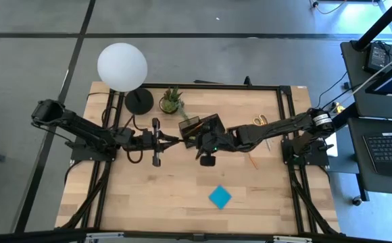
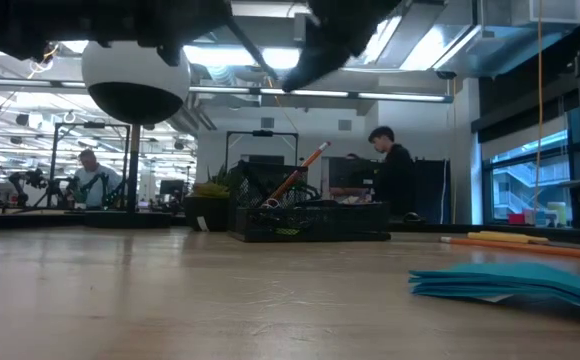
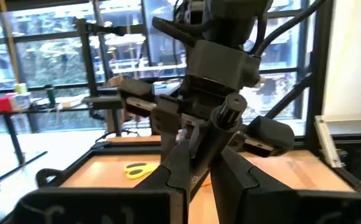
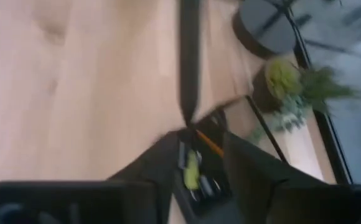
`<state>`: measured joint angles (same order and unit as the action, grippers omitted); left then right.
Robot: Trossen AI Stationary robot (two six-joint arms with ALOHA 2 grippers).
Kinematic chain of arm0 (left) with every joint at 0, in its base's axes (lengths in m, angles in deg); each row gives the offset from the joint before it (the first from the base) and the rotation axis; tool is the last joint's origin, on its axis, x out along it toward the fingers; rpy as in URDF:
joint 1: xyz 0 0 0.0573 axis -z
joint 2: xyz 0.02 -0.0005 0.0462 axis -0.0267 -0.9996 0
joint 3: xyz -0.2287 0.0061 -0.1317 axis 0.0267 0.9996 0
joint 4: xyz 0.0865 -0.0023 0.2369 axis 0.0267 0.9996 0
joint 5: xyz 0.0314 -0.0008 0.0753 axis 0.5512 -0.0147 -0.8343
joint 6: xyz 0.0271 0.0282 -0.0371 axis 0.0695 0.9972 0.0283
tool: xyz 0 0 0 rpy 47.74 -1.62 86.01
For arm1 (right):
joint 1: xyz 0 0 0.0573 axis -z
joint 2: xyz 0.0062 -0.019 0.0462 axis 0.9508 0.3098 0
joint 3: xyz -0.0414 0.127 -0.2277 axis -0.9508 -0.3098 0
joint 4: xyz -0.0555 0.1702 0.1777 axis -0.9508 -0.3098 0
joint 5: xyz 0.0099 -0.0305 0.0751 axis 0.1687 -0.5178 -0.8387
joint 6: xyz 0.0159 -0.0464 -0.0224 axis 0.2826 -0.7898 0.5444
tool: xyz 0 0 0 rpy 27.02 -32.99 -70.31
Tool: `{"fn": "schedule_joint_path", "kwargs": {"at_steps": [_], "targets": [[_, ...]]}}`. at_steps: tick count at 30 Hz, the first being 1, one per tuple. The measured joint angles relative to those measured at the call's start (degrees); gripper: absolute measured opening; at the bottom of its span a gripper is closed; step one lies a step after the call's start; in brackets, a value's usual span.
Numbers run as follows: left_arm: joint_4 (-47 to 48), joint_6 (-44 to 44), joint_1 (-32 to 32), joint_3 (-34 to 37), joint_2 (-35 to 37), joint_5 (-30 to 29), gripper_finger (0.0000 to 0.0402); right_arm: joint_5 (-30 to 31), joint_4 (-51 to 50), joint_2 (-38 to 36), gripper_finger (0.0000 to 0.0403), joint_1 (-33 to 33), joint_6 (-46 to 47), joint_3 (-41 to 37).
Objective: Pick and place office supplies into organizer
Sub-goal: Put the black pen into the desk organizer
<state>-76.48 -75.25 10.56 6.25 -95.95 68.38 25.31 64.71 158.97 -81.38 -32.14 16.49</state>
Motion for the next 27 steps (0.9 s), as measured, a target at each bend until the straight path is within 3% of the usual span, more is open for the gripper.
{"fn": "schedule_joint_path", "kwargs": {"at_steps": [9,14,18,27], "targets": [[4.44,-3.88,-5.56,0.0,0.0,-4.84,0.0034,0.0,-18.95,-0.02,0.0221,3.85,11.63,0.03],[6.07,-7.65,-10.7,0.0,-0.02,-4.79,0.0034,0.1,-27.96,-0.05,0.0228,5.9,18.11,0.03],[7.8,-10.67,-14.38,0.0,-0.93,-2.74,0.0034,0.1,-29.02,-0.07,0.0224,6.8,19.49,0.03],[0.75,-15.33,-18.3,0.0,-12.04,0.79,0.0034,0.08,-26.9,-0.11,0.0224,7.45,18.94,0.03]]}}
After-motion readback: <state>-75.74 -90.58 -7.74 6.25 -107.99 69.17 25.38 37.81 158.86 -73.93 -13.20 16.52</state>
